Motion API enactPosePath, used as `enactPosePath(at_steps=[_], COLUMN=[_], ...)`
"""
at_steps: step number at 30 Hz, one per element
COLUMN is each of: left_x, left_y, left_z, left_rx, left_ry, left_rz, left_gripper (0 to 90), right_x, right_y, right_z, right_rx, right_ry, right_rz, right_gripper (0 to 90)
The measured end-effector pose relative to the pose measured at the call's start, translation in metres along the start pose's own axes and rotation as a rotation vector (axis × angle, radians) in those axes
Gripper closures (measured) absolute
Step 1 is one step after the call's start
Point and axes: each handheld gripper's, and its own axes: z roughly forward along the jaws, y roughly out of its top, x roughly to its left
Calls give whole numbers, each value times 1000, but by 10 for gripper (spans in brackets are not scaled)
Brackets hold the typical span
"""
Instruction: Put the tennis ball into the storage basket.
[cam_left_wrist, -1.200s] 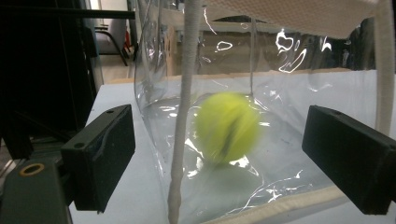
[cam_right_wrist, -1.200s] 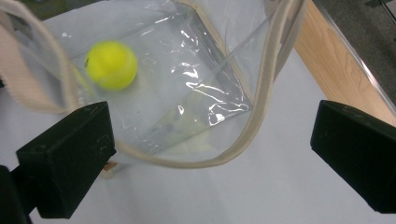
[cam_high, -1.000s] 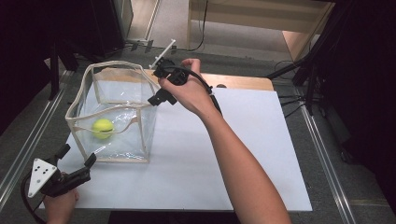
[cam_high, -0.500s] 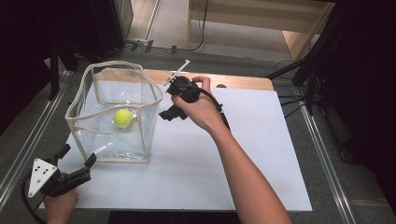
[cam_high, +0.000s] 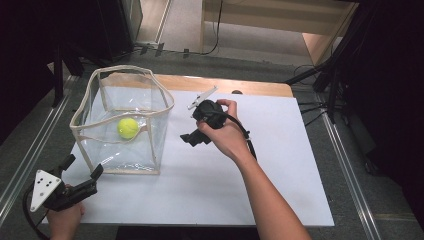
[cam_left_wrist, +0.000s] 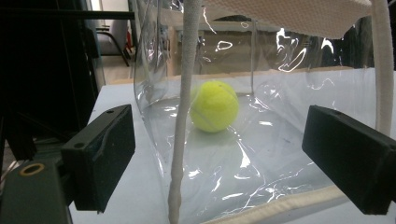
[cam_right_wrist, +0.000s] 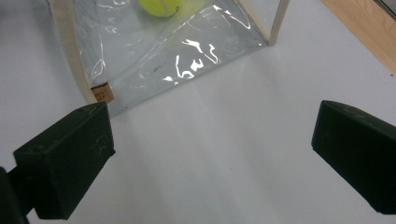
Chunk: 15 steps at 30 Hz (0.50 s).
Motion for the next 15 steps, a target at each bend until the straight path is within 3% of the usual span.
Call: enactPosePath(at_steps=[15], left_x=[0], left_y=[0], left_z=[0], left_rx=[1], left_ry=[3], left_rz=[3], left_gripper=[98], right_x=[3], right_y=[-56], right_z=[-3], right_rx=[-86], right_ry=[-17], right_rz=[37], right_gripper=[0])
